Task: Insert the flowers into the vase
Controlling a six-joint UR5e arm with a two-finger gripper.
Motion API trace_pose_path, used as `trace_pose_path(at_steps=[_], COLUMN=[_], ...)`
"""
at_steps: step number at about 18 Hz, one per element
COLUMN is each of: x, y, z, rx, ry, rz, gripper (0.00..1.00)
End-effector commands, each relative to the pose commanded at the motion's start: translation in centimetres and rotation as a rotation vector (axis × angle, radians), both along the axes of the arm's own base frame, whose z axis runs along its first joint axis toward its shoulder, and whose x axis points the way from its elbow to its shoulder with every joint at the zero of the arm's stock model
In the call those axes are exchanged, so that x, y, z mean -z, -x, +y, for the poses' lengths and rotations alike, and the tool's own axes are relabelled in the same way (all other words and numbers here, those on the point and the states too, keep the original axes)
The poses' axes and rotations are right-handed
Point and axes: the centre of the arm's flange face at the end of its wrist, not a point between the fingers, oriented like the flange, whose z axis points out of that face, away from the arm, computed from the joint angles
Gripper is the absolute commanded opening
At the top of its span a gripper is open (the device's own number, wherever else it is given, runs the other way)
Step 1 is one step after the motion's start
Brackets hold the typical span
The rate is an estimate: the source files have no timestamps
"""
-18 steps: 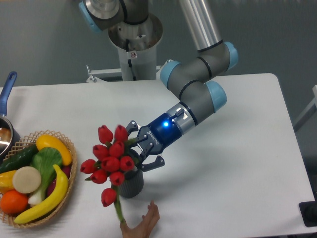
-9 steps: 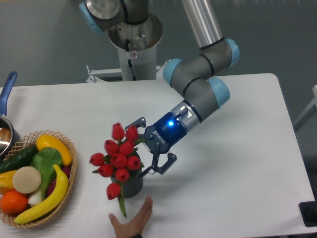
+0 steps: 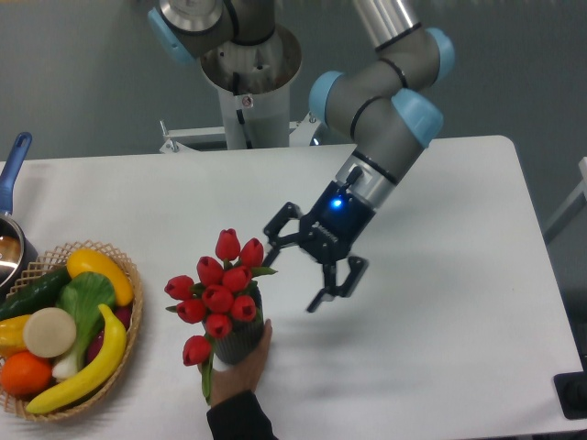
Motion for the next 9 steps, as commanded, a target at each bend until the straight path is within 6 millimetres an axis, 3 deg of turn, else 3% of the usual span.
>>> trace_pose_path(at_steps=[5,7,9], x=[-9.3,-11.3,-11.7], y=[3.9,4.5,5.0], z=[-2.5,-4.3,-5.4], rx=[-0.159,-0.229,-0.189], ry=[0.101,0.269,0.407], rz=[0.214,0.273,0.304], gripper=[1.0,1.0,1.0])
